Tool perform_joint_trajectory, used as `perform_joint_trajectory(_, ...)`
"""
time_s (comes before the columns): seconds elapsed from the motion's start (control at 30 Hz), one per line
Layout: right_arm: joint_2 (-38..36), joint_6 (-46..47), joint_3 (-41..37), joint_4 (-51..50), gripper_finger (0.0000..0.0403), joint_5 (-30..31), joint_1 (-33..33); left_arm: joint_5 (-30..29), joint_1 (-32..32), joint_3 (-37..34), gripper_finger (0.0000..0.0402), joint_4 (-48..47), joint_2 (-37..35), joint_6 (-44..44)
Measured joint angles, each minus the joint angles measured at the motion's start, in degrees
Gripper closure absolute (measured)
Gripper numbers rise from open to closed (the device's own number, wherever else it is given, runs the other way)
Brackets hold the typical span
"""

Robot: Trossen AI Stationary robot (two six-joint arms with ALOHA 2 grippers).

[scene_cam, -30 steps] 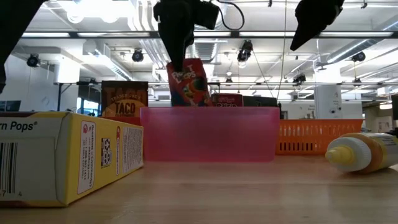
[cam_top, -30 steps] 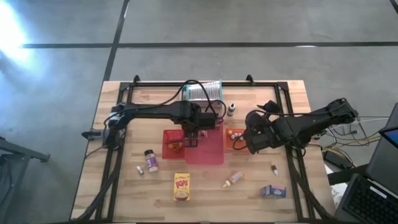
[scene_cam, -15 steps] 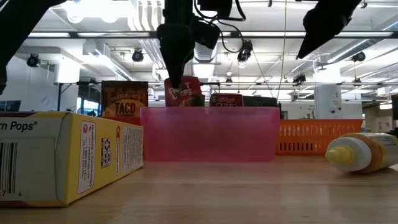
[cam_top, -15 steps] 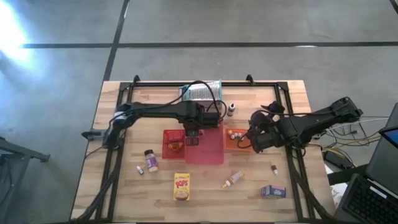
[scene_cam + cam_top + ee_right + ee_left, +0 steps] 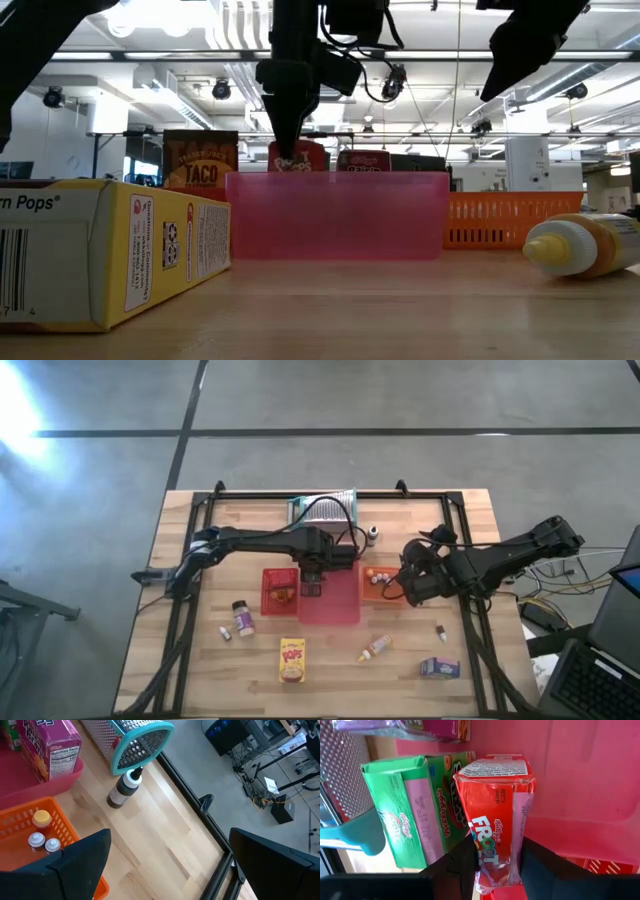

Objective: Pick & Place Kitchen Items
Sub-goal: Put the red cereal box into the pink bin

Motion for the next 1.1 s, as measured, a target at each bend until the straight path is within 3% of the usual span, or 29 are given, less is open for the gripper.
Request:
perform_joint_trajectory(0.53, 0.1, -0.2, -0.1, 0.6, 0.0003, 0.0, 0.0, 0.0, 0.0, 0.0, 0.0261, 0.5, -0.1, 0.9)
perform_joint_trajectory(0.87, 0.1, -0.3, -0.1, 0.8, 0.0003, 0.0, 0.0, 0.1, 0.0, -0.2, 0.0165, -2.0, -0.1, -0.2)
perform_joint_trajectory(1.1, 0.1, -1.3, -0.1, 1.4, 0.0003, 0.1, 0.0, 0.1, 0.0, -0.2, 0.0156, -2.5, -0.7, -0.2)
